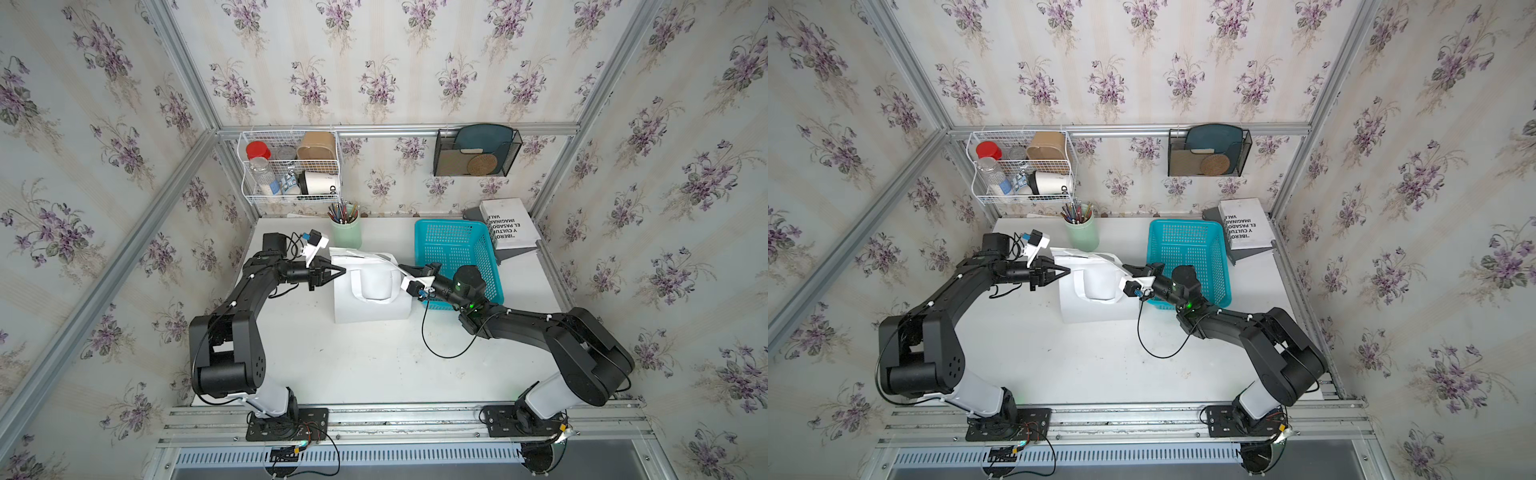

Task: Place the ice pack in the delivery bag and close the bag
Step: Seal the delivery bag at the center of the board.

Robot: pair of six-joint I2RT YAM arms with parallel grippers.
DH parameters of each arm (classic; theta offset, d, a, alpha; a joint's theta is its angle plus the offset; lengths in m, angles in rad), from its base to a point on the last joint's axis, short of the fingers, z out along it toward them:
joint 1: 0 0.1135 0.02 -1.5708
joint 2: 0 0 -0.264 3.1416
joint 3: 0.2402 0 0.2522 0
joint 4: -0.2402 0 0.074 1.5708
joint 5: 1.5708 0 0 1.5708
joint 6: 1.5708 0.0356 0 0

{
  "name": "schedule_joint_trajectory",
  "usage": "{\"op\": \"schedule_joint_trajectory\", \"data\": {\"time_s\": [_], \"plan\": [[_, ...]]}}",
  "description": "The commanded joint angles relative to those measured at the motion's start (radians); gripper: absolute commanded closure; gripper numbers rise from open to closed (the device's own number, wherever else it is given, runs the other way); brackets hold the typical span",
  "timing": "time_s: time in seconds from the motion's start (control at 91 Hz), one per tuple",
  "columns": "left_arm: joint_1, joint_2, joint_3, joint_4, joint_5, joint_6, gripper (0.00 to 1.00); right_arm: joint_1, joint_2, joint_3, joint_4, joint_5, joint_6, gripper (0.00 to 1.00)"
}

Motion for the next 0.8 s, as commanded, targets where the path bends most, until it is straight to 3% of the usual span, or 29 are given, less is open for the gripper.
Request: {"op": "schedule_joint_trajectory", "data": {"time_s": [0.0, 0.176, 0.363, 0.45, 0.527, 0.648, 0.791], "plan": [[-0.001, -0.017, 0.005, -0.014, -0.018, 0.006, 0.75, 0.002, 0.006, -0.008, -0.03, 0.077, -0.026, 1.0], [0.015, -0.102, -0.031, 0.044, -0.106, -0.022, 0.69, 0.002, 0.004, -0.012, -0.032, 0.064, -0.028, 1.0], [0.135, -0.35, -0.153, 0.466, -0.309, -0.392, 0.6, 0.009, 0.001, -0.016, -0.035, 0.057, -0.04, 1.0], [0.154, -0.421, -0.144, 0.526, -0.325, -0.438, 0.58, 0.014, 0.001, -0.02, -0.035, 0.059, -0.049, 1.0], [0.134, -0.448, -0.094, 0.475, -0.3, -0.453, 0.6, 0.018, 0.002, -0.019, -0.037, 0.064, -0.056, 1.0], [0.0, -0.466, 0.036, 0.221, -0.38, -0.312, 0.66, 0.021, 0.001, -0.02, -0.04, 0.07, -0.06, 1.0], [-0.159, -0.4, 0.224, -0.08, -0.47, -0.177, 0.86, 0.025, 0.005, -0.02, -0.039, 0.072, -0.061, 1.0]]}}
